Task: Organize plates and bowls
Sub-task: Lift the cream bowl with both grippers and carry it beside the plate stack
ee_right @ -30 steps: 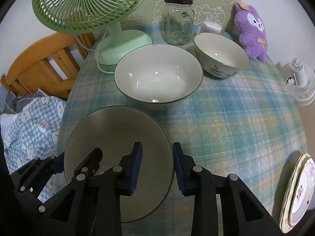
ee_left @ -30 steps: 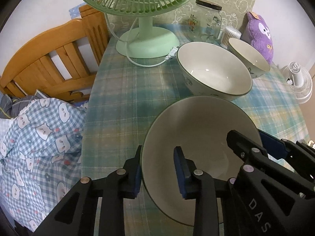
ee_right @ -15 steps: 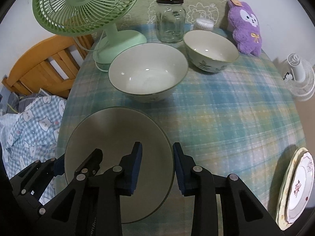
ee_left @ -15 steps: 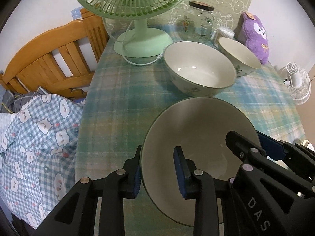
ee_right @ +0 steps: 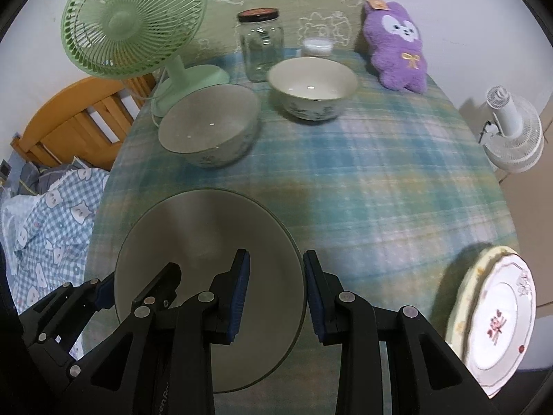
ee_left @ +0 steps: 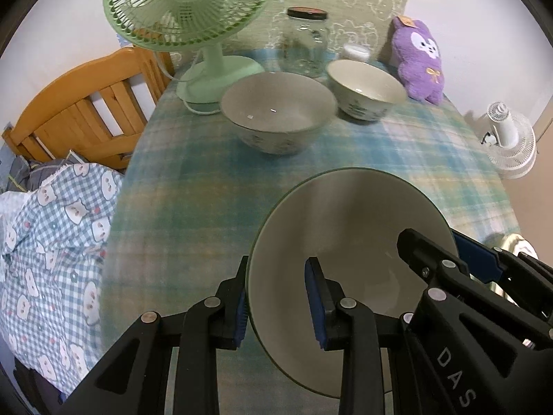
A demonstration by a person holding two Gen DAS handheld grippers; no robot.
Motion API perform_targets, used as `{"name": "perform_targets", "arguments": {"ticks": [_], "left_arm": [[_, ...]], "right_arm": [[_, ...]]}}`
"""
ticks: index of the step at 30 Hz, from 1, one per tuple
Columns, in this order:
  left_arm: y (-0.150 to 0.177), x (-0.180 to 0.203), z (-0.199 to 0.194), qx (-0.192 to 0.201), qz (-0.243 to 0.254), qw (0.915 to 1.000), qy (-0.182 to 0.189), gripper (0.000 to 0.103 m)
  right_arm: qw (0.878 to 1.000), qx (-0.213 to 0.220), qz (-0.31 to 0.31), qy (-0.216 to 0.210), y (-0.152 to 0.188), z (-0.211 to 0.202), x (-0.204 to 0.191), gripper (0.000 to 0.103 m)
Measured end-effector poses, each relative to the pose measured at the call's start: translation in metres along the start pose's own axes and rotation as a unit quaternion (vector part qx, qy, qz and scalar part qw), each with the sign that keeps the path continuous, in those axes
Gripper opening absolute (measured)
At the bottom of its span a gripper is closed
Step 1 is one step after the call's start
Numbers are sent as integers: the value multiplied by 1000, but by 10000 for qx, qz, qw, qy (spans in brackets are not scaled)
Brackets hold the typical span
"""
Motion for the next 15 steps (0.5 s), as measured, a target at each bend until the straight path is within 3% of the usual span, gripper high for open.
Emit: {"name": "perform_targets", "arguments": {"ticks": [15], "left_arm": [[41,77,-17,-75,-85,9999,-5,28]], "right_arm": [[10000,-82,31,-47,45,-24,78,35]]}}
Point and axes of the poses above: each gripper's, at about its wrist camera, not at the fingertips, and z roughly the way its jaws point, x to its right, y to its underside, the point moved 6 cm from there along z, roughly the way its jaws point, and after that the axes turned 3 degrees about -y, right-handed, at the moved point
